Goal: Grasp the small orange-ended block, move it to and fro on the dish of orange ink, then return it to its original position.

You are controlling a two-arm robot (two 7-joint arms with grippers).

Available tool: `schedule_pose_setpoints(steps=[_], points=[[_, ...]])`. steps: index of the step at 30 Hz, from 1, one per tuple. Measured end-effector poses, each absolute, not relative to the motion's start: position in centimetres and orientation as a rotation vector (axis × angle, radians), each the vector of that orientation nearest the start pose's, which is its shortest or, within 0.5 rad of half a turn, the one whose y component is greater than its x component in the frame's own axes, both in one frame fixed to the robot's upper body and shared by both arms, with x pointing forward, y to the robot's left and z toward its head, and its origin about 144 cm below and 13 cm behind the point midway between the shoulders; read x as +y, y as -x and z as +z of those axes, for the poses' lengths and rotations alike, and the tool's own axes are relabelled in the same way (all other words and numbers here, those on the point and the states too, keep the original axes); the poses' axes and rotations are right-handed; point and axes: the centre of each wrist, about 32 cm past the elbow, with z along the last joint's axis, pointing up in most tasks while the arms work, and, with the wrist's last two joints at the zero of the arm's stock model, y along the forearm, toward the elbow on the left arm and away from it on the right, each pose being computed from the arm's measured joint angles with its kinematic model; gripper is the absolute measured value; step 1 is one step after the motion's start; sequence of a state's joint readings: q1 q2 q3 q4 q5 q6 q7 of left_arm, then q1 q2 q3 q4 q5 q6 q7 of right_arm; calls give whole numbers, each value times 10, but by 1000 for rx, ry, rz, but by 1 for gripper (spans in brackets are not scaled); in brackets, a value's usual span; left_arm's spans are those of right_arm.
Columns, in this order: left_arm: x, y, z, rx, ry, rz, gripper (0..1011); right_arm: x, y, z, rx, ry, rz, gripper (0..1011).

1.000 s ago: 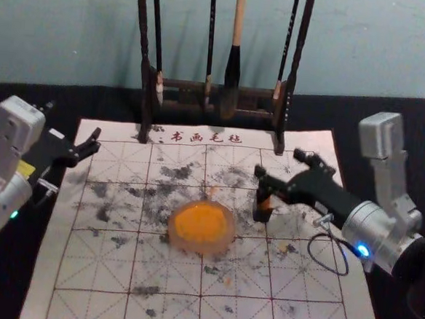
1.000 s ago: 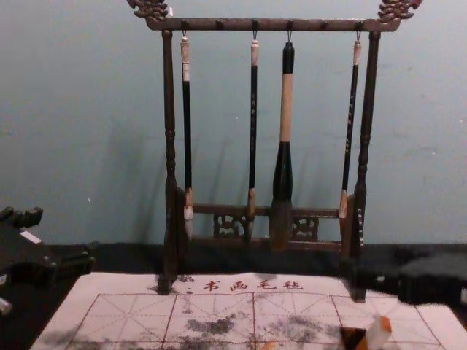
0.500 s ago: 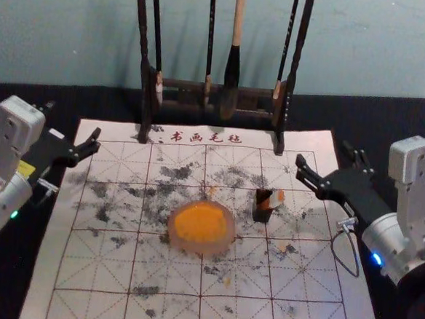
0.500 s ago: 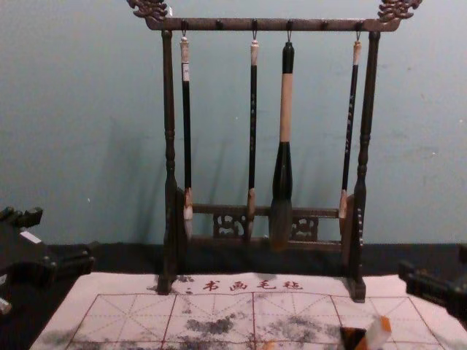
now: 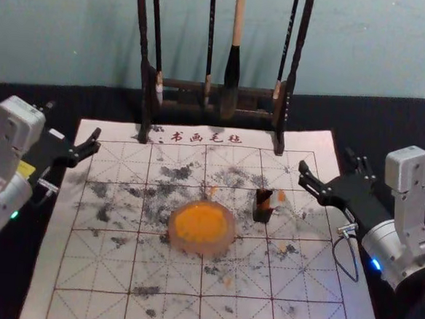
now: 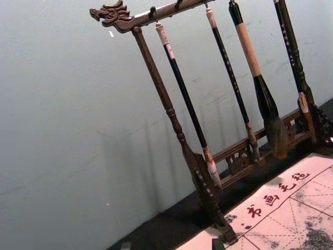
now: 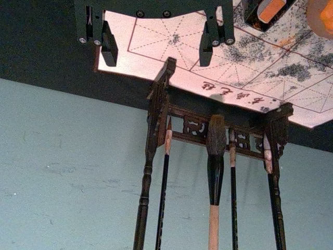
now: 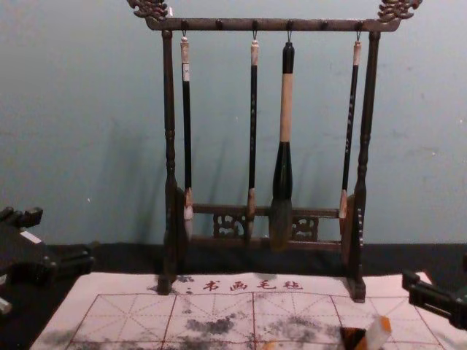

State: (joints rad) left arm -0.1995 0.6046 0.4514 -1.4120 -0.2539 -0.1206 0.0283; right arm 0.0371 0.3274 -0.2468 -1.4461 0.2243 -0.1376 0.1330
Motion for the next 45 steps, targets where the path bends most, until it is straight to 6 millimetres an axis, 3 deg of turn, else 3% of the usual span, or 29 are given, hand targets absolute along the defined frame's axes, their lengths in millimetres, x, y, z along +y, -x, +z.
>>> schedule_pose_setpoints(steps=[45], points=[[310,-489,1140,-285,-304,1248,1001,-261,-458,1110,-62,90,-1224,1002]])
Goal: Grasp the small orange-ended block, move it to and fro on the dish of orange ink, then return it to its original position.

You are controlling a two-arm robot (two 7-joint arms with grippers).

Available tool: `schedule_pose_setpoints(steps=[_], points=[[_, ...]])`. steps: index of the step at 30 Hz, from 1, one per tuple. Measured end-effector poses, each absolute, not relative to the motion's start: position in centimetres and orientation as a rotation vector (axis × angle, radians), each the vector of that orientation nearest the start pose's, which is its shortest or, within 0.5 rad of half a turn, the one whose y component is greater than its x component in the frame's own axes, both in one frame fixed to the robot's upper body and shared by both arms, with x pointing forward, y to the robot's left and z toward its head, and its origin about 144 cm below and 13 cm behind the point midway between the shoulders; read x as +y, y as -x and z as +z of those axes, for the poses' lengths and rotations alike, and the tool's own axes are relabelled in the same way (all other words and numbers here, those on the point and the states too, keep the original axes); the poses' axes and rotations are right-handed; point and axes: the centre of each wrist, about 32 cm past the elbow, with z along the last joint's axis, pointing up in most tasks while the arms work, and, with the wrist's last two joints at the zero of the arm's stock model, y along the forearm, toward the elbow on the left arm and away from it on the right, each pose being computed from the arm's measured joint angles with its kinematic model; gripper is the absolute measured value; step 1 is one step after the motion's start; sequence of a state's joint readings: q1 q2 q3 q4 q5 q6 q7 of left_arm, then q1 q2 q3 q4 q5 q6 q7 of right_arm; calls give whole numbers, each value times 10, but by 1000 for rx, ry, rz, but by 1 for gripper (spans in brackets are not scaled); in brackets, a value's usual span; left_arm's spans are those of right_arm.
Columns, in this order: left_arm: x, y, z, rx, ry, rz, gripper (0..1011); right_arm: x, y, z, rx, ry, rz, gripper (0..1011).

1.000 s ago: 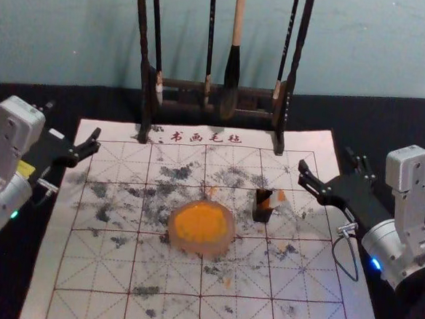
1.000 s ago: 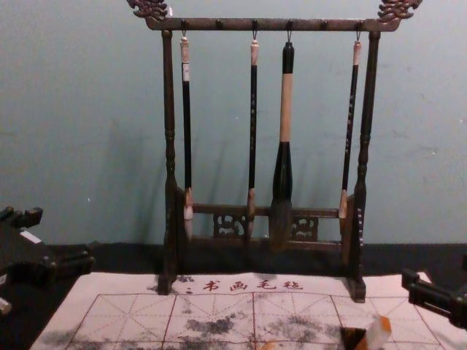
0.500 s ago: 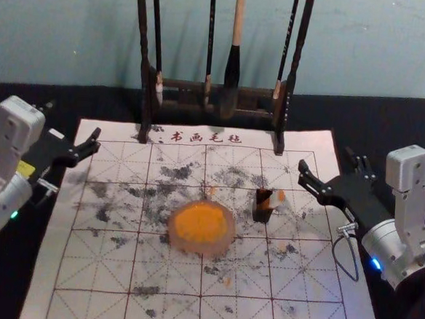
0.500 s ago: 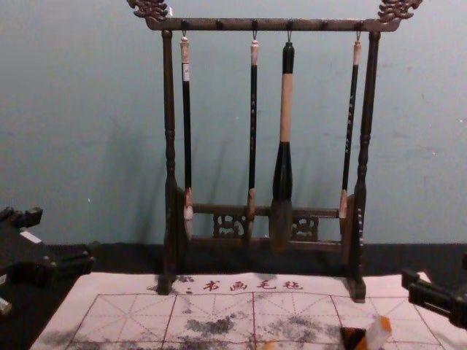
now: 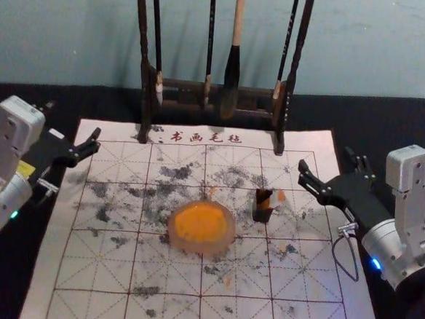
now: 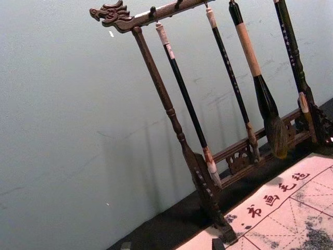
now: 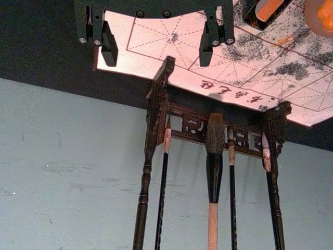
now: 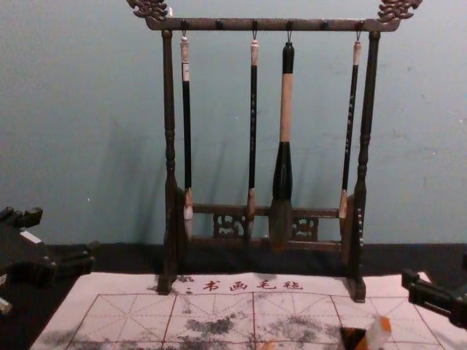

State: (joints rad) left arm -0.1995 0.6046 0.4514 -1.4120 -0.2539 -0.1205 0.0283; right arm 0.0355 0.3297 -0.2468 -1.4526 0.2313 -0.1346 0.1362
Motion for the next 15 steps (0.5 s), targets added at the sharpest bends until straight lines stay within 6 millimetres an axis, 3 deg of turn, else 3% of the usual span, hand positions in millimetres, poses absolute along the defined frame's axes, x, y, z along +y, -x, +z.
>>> schedule_pose_setpoints(steps=[15], points=[[310,-489,1140,-285,-304,1248,1001,-261,-458,1110,-62,90,-1224,1000]])
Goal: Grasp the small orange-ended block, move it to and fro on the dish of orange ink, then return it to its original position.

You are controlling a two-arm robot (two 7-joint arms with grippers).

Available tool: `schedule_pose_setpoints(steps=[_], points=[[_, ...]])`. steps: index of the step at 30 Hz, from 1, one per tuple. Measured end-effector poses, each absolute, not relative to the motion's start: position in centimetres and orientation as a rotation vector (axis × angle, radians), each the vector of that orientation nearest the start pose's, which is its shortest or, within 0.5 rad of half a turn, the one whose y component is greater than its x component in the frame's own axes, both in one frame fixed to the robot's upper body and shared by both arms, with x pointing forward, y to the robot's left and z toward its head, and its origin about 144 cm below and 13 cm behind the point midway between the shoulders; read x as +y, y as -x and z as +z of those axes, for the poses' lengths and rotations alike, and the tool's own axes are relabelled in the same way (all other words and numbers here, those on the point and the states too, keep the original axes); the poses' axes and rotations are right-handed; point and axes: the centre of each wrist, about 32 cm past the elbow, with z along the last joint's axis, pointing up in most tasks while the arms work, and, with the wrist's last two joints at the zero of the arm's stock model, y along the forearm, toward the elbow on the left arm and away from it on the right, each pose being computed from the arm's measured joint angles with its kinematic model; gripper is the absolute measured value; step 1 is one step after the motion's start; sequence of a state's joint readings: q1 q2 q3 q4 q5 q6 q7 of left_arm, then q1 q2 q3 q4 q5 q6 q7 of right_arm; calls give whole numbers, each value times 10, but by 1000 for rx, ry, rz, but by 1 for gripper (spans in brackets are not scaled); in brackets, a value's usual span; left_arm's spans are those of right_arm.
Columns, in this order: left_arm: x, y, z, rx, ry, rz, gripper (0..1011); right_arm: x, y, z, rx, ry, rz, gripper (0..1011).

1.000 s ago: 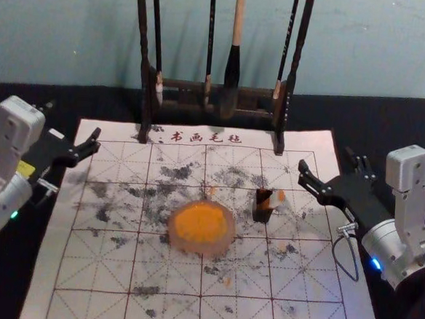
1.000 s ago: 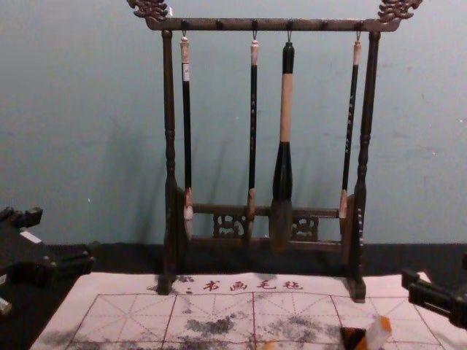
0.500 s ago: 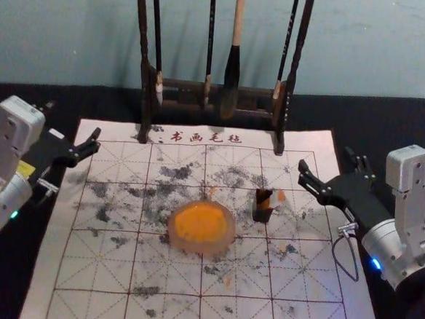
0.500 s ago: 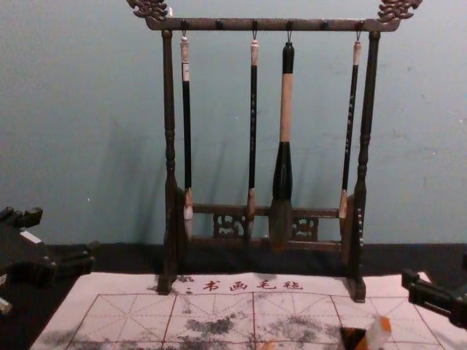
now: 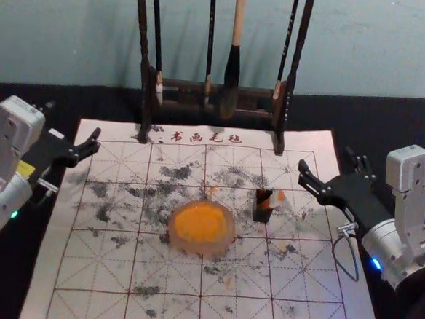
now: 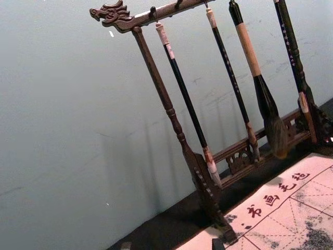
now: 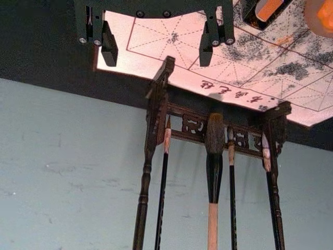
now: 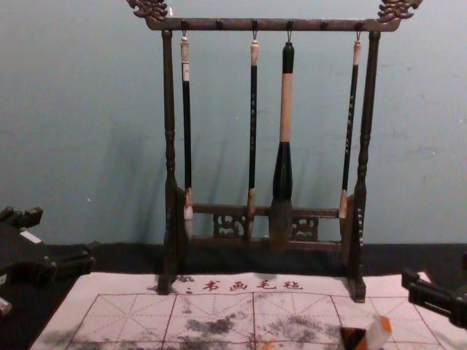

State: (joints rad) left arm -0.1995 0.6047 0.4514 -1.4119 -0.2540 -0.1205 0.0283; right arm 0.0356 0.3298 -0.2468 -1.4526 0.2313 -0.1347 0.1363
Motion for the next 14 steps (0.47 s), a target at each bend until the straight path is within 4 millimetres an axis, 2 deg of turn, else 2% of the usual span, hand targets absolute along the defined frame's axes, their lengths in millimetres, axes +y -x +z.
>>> schedule_pose_setpoints(steps=[14], points=[[310,-489,1140,-285,-304,1248,1001,-261,-458,1110,-62,90,-1224,1002]])
